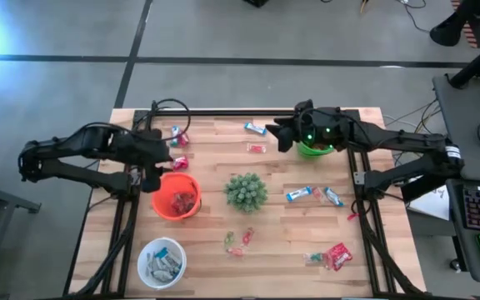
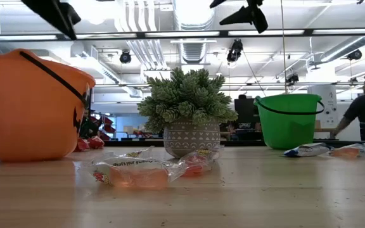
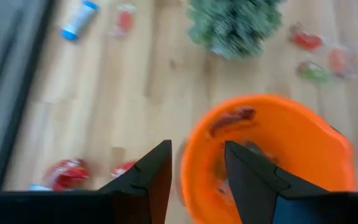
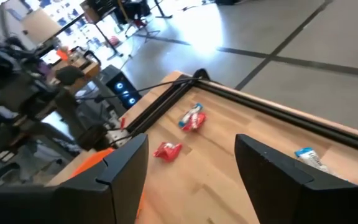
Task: Sort candy
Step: Put the red candy into the green bucket
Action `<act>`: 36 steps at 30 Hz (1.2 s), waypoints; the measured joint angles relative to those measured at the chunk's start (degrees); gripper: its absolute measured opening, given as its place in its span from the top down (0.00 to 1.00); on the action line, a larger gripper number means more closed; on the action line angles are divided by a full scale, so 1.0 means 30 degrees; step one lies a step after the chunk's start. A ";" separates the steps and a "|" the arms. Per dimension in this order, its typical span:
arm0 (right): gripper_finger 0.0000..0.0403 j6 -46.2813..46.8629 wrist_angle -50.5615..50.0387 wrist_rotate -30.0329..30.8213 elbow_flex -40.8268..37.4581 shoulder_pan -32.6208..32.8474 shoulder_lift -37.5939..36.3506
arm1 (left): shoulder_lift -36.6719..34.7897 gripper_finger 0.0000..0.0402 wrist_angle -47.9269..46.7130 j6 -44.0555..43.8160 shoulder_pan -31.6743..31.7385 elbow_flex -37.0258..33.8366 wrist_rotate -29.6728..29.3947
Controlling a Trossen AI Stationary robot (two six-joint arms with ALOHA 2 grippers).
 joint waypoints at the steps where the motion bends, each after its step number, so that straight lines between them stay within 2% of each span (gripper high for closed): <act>1: 0.42 -0.0097 0.0030 0.0000 0.0006 -0.0218 0.0099 | 0.0006 0.68 0.0104 0.0019 0.0006 0.0159 -0.0470; 5: 0.42 -0.0481 0.0245 0.0003 0.0007 -0.1138 0.0676 | 0.0038 0.68 0.0409 -0.0116 0.0000 0.0799 -0.3163; 11: 0.42 -0.3105 0.0671 -0.0008 0.0007 -0.2702 0.2003 | 0.0257 0.68 0.0654 -0.1099 0.0080 0.1709 -0.9288; 16: 0.42 -0.4446 0.0960 -0.0111 0.0605 -0.4170 0.3141 | 0.0804 0.68 0.0640 -0.2974 0.0528 0.2831 -1.0681; 19: 0.42 -0.5239 0.0941 -0.1579 0.1218 -0.5091 0.4065 | 0.1248 0.68 0.0645 -0.4216 0.0769 0.3436 -1.1816; 22: 0.42 -0.5798 0.0725 -0.3306 0.2035 -0.5971 0.5272 | 0.1707 0.68 0.0656 -0.5054 0.0908 0.3861 -1.4030; 25: 0.42 -0.6758 -0.0046 -0.3523 0.3112 -0.6680 0.6613 | 0.2135 0.68 0.0631 -0.5443 0.1026 0.4086 -1.6351; 31: 0.42 -0.8760 -0.3061 -0.3520 0.6088 -0.7761 0.8773 | 0.2719 0.68 0.0066 -0.6428 0.1870 0.4383 -1.6904; 36: 0.42 -1.0888 -0.5518 -0.3714 0.8079 -0.8226 0.9854 | 0.2852 0.68 -0.1134 -0.8882 0.2502 0.4709 -1.6904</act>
